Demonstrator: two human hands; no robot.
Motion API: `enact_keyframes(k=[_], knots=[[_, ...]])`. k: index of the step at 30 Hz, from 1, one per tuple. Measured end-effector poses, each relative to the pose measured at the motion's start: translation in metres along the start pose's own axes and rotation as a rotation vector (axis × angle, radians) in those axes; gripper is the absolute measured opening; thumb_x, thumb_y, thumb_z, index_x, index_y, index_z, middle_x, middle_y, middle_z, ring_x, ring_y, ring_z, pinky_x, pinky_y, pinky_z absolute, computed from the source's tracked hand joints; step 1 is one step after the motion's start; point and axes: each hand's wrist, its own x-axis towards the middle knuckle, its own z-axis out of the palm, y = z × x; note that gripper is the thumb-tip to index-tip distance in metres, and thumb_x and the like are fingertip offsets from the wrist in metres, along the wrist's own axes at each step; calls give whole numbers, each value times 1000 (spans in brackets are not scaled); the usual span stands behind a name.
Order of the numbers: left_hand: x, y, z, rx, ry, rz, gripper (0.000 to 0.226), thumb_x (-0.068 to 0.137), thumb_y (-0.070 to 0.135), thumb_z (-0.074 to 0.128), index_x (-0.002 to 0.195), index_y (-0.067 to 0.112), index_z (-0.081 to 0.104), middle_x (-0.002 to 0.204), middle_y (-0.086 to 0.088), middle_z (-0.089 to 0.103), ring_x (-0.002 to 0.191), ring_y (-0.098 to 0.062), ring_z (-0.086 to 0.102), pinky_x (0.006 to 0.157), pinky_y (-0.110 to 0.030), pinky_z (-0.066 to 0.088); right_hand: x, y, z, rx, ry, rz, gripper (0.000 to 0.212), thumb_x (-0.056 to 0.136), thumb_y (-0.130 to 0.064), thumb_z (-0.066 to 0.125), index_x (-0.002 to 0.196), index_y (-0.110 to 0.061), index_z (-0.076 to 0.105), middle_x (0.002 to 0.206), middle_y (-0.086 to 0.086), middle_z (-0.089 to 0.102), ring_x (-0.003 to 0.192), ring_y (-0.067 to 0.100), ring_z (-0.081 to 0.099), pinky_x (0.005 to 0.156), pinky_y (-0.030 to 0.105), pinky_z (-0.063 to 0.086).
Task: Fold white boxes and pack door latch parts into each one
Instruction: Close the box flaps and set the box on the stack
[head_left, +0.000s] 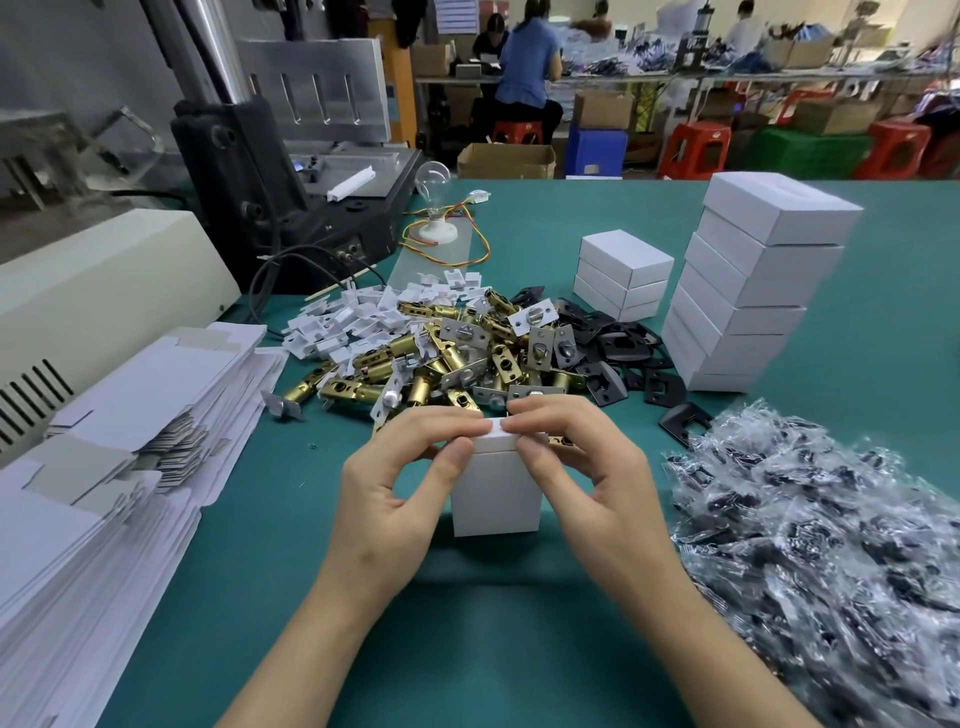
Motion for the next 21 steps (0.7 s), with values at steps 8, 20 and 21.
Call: enact_keyframes(k=[8,20,21], knots=[[-1,-4,-8,61,-30,73,20,96,28,70,114,27,78,124,8,75,118,-18,71,96,-27,56,2,10,-12,-157,-38,-127,16,96,-20,68,107,-16,79,125,-4,68,121,15,65,93,40,57],[-2,-8,-4,46,-24,80,18,98,27,67,113,29,78,120,10,73,114,-20,71,90,-27,58,1,18,-14,-260,-5,-229,20,94,-25,69,107,-15,81,126,-3,71,113,12,69,91,39,59],[-2,-9,-5,49,-34,77,20,98,28,67,115,30,77,120,11,73,115,-19,71,90,-25,58,1,18,-13,-259,-3,-224,19,94,-24,69,107,-15,80,126,-3,71,113,12,69,90,39,59]])
